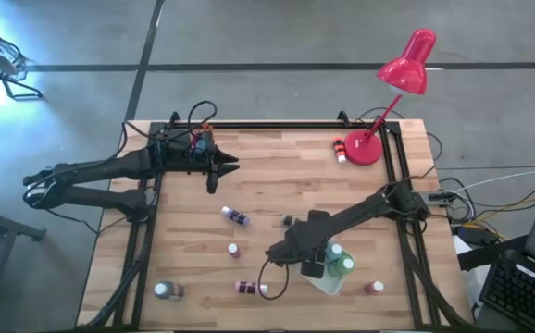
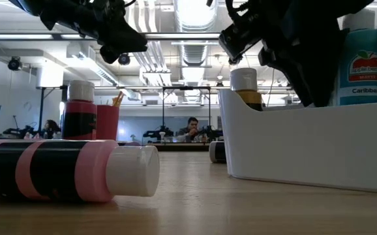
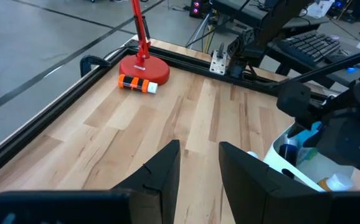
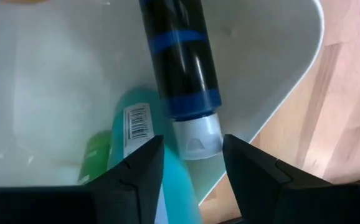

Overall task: Pick & Place Paint Supplies
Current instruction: Put the blue paint bottle into the white bin

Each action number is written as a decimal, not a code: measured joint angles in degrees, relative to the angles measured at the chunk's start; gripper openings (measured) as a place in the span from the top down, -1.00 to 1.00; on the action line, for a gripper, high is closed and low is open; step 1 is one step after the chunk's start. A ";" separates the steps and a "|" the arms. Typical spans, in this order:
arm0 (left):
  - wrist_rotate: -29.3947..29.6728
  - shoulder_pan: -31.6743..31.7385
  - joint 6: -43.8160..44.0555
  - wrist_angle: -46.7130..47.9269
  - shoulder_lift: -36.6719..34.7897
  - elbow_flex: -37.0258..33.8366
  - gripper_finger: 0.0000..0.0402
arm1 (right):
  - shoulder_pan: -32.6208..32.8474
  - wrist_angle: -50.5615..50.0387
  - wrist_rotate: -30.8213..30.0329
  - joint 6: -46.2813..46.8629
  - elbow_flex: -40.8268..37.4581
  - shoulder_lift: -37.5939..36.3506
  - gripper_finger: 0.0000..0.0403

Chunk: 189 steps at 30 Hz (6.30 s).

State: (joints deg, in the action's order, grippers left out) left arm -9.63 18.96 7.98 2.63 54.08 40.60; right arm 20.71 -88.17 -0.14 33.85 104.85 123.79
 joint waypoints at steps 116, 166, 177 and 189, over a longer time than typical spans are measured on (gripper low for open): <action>-2.08 0.00 -0.50 0.99 -0.02 4.48 0.42 | 0.02 19.31 -1.32 -17.57 -8.40 0.35 0.49; -2.12 0.02 -0.48 1.34 -0.02 4.48 0.42 | 4.70 -1.86 -34.70 -30.71 13.28 -0.07 0.62; -2.57 0.02 9.08 0.59 0.92 4.41 0.42 | 14.16 -1.86 -68.75 -37.60 9.66 -0.07 0.61; -24.06 -1.49 40.13 -32.53 19.22 4.56 0.42 | 17.05 -0.73 -89.85 -53.93 -1.84 -0.07 0.62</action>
State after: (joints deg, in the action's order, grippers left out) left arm -33.68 17.47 48.11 -29.89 73.31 45.16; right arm 37.76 -88.90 -90.00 -20.09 103.01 123.72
